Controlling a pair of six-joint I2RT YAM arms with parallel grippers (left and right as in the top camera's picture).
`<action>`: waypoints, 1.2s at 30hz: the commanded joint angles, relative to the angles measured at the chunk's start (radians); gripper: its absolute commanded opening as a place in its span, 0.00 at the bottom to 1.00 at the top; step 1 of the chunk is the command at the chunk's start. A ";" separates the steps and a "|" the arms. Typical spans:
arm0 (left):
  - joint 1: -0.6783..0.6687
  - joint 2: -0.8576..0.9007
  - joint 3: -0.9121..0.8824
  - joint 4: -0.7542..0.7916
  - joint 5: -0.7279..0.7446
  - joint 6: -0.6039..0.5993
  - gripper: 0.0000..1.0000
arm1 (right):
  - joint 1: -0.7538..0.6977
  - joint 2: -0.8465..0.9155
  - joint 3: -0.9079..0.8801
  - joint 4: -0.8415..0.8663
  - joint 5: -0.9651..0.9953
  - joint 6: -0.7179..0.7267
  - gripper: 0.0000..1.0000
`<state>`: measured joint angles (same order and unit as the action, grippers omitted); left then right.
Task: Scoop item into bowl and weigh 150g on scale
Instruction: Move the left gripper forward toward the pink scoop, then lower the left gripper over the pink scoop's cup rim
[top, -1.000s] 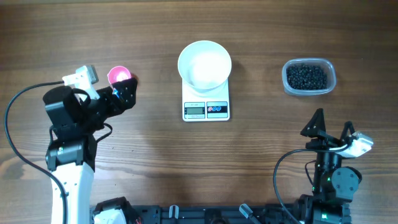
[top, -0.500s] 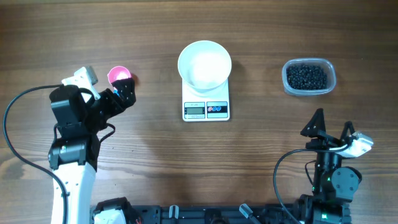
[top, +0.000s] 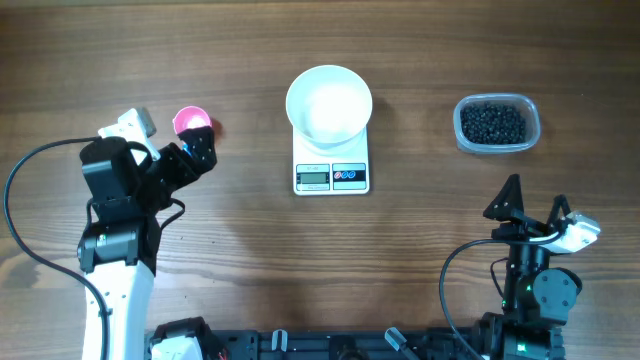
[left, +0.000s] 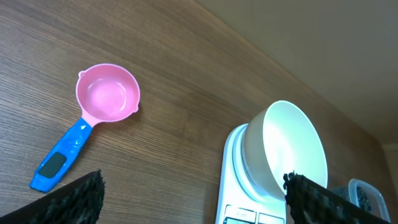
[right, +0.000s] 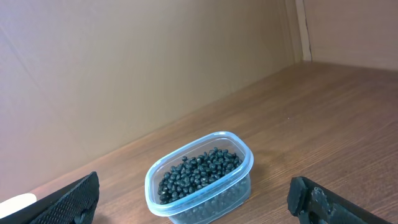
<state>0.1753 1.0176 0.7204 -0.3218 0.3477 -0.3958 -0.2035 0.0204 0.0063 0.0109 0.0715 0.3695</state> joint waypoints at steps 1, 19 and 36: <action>-0.023 0.004 0.026 0.002 -0.012 0.000 0.96 | 0.004 -0.006 -0.001 0.002 -0.004 0.008 1.00; -0.087 0.275 0.425 -0.514 -0.208 0.285 0.96 | 0.004 -0.006 -0.001 0.002 -0.004 0.008 1.00; -0.087 0.426 0.425 -0.467 -0.241 0.276 0.94 | 0.004 -0.006 -0.001 0.002 -0.004 0.008 1.00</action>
<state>0.0921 1.4166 1.1290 -0.7956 0.1017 -0.1314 -0.2035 0.0204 0.0063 0.0105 0.0715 0.3695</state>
